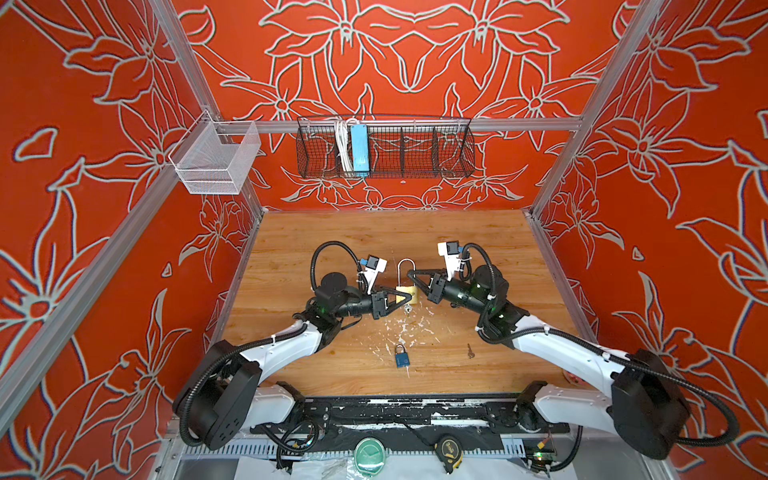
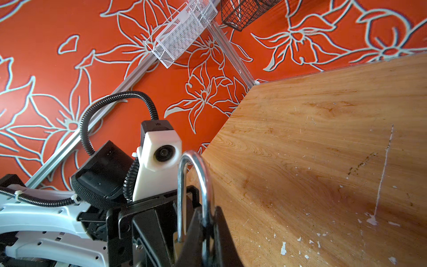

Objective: Unlock with the key

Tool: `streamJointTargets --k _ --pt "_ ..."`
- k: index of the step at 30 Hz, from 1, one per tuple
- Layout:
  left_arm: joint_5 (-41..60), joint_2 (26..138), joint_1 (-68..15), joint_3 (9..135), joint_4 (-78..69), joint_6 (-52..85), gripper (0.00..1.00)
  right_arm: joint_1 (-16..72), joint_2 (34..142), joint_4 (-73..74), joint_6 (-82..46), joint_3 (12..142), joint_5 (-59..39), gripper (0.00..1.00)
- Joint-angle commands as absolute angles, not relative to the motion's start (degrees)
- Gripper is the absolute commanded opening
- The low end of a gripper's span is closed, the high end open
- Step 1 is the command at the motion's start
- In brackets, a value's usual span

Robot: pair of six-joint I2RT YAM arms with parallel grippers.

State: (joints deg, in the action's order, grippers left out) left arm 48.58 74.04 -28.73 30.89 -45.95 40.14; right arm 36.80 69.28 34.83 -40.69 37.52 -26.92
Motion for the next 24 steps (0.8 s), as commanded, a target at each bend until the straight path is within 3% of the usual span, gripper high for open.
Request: streamJointTargets --k 1,3,5,7,10,16,24 --pt "49.9 74.6 -29.4 32.9 -49.0 41.1 0.0 36.8 67.9 36.7 -40.5 38.2 -25.2 0.0" --pt "48.7 74.4 -29.4 32.9 -47.3 41.1 0.0 36.5 67.6 33.6 -39.2 39.1 -25.0 0.34" --pt "46.5 73.5 -29.4 33.2 -43.4 41.0 0.0 36.3 66.4 29.2 -37.5 39.9 -23.7 0.52" --pt "43.8 72.2 -29.4 33.7 -38.6 40.5 0.0 36.0 64.4 25.6 -36.0 39.4 -22.3 0.61" --pt "36.1 69.0 -29.4 33.7 -30.1 40.7 0.0 35.7 59.1 18.0 -34.1 36.8 -16.9 0.66" --pt "16.5 64.7 -29.4 35.2 -8.6 47.1 0.0 36.1 51.2 -8.2 -23.8 39.3 -3.7 0.66" --pt "8.4 64.5 -29.4 37.6 1.3 55.2 0.0 39.5 49.4 -16.2 -19.7 37.9 3.3 0.68"
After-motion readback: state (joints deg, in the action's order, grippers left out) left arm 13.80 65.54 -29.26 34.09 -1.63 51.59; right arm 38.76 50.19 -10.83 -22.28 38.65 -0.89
